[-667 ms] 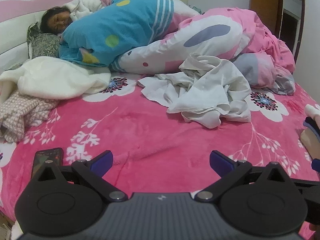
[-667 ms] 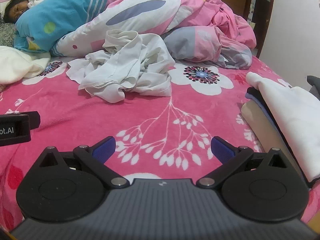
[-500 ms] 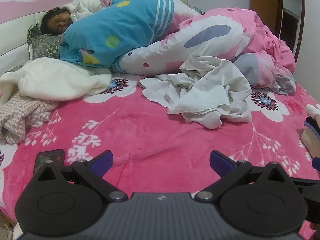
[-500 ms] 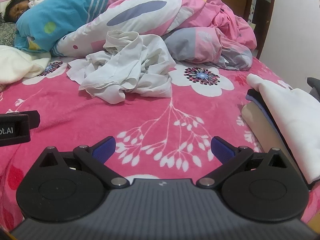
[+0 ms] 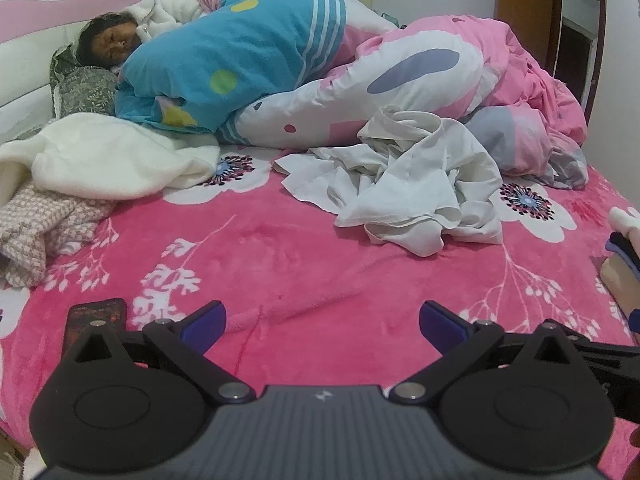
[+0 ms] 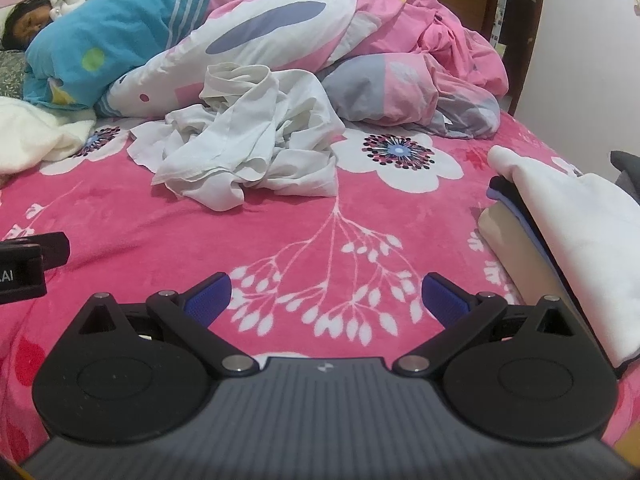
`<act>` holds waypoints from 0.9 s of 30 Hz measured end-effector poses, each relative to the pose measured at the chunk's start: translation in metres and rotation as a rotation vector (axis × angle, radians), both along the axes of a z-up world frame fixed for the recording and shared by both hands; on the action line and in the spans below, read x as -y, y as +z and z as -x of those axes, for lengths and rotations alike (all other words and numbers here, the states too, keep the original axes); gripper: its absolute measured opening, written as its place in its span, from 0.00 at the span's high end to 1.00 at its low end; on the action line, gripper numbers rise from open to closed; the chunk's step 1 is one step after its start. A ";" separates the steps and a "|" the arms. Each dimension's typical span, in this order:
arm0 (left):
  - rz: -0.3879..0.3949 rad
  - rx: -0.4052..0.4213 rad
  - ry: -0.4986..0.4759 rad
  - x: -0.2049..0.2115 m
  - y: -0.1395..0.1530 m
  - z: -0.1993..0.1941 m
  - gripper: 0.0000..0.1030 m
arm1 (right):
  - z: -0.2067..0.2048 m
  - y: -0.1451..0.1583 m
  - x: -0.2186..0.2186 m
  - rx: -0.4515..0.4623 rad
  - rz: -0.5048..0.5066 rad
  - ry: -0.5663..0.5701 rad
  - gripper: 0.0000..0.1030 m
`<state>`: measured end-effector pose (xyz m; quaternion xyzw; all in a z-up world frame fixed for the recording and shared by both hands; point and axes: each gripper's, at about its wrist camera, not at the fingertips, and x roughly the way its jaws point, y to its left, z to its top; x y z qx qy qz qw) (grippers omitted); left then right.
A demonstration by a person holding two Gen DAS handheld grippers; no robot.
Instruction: Fold clothes
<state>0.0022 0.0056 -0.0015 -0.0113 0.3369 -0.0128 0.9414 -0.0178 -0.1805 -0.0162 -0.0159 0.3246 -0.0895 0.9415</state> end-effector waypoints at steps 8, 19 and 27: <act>-0.020 -0.069 0.016 0.004 -0.004 -0.002 0.00 | 0.001 0.001 0.002 0.005 -0.015 0.000 0.01; 0.006 -0.079 0.096 -0.011 -0.004 -0.004 0.00 | 0.002 0.002 0.001 0.013 -0.023 0.012 0.01; -0.009 -0.064 0.103 -0.014 -0.003 -0.002 0.00 | 0.002 0.004 -0.002 0.019 -0.020 0.020 0.01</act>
